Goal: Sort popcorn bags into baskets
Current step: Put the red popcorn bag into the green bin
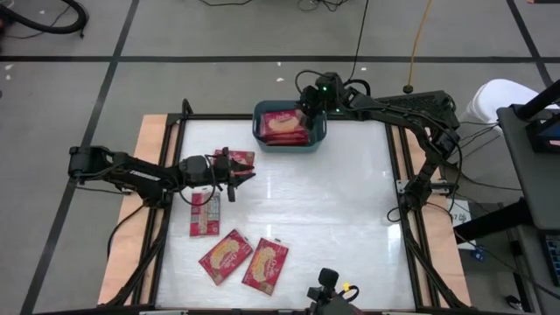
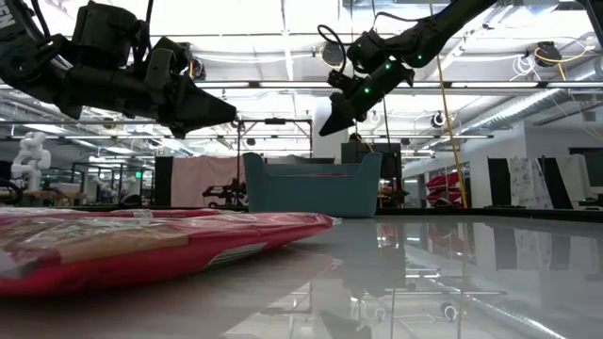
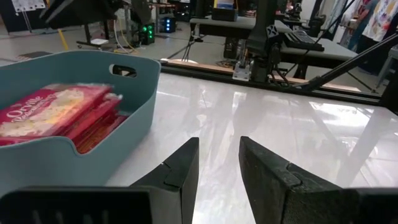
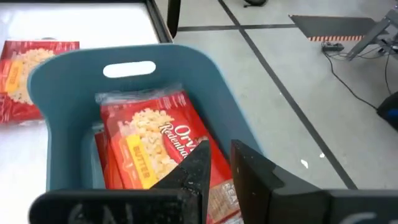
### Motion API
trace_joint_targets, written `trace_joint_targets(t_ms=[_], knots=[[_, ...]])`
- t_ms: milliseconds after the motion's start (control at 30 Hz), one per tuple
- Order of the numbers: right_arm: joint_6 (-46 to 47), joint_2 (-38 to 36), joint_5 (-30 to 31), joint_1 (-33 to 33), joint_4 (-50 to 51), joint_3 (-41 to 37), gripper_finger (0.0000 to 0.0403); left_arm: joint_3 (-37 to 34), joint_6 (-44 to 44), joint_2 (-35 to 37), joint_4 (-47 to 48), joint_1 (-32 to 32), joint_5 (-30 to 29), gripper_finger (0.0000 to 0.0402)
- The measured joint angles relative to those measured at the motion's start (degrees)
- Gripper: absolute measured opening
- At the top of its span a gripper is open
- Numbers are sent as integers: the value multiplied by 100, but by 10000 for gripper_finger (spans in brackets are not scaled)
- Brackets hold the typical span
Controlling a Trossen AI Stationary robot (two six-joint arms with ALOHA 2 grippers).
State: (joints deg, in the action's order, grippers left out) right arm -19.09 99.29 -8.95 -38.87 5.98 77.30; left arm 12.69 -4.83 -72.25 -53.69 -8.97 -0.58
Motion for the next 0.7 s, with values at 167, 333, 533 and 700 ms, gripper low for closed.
trace_joint_targets(t_ms=[167,333,533,700], knots=[[482,0,2,71,-74,0,55,0,-18,0,6,0,0,118],[947,0,-13,385,172,0,55,0,-6,0,232,0,0,118],[1202,0,-20,1077,633,-2,55,0,-44,0,735,4,-226,118],[1368,-1,-13,1733,736,-48,55,0,20,0,1295,163,-669,118]])
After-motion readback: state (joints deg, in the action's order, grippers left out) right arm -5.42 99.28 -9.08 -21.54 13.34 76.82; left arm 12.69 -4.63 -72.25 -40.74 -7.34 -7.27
